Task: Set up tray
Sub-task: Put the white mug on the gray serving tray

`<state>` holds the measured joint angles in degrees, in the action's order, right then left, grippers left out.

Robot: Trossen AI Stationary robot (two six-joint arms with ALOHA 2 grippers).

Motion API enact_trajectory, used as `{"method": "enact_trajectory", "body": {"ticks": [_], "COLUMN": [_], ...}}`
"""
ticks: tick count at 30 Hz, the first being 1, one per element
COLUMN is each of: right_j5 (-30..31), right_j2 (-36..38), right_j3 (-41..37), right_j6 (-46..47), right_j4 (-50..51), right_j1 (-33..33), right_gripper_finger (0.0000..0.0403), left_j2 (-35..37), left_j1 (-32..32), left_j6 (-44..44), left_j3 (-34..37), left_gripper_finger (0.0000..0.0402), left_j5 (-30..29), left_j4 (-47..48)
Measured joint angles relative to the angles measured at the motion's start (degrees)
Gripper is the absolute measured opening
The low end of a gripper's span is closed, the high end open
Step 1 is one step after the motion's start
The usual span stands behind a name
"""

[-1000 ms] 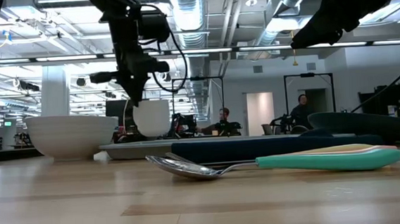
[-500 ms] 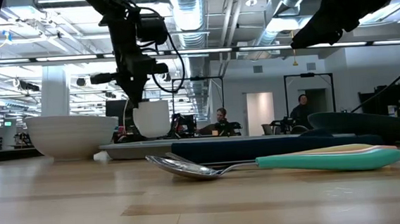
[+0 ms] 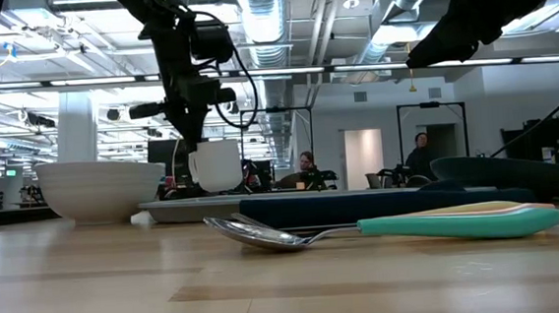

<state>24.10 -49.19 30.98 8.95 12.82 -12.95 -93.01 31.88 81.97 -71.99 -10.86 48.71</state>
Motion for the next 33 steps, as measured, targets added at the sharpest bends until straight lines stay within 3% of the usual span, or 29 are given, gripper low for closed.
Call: {"method": "enact_trajectory", "body": {"ticks": [9,33], "right_j5": [0.0,-0.06], "right_j2": [0.0,0.0], "right_j3": [0.0,-0.02], "right_j6": [0.02,0.04], "right_j4": [-0.04,0.04], "right_j1": [0.02,1.14], "right_gripper_finger": [0.0129,0.0129], "left_j2": [-4.29,-4.61], "left_j1": [-0.72,0.11], "left_j6": [-1.18,-2.16], "left_j3": [0.13,0.11], "left_gripper_finger": [0.0,0.0007], "left_j5": [-3.48,-5.08], "left_j4": [-1.99,-1.9]}}
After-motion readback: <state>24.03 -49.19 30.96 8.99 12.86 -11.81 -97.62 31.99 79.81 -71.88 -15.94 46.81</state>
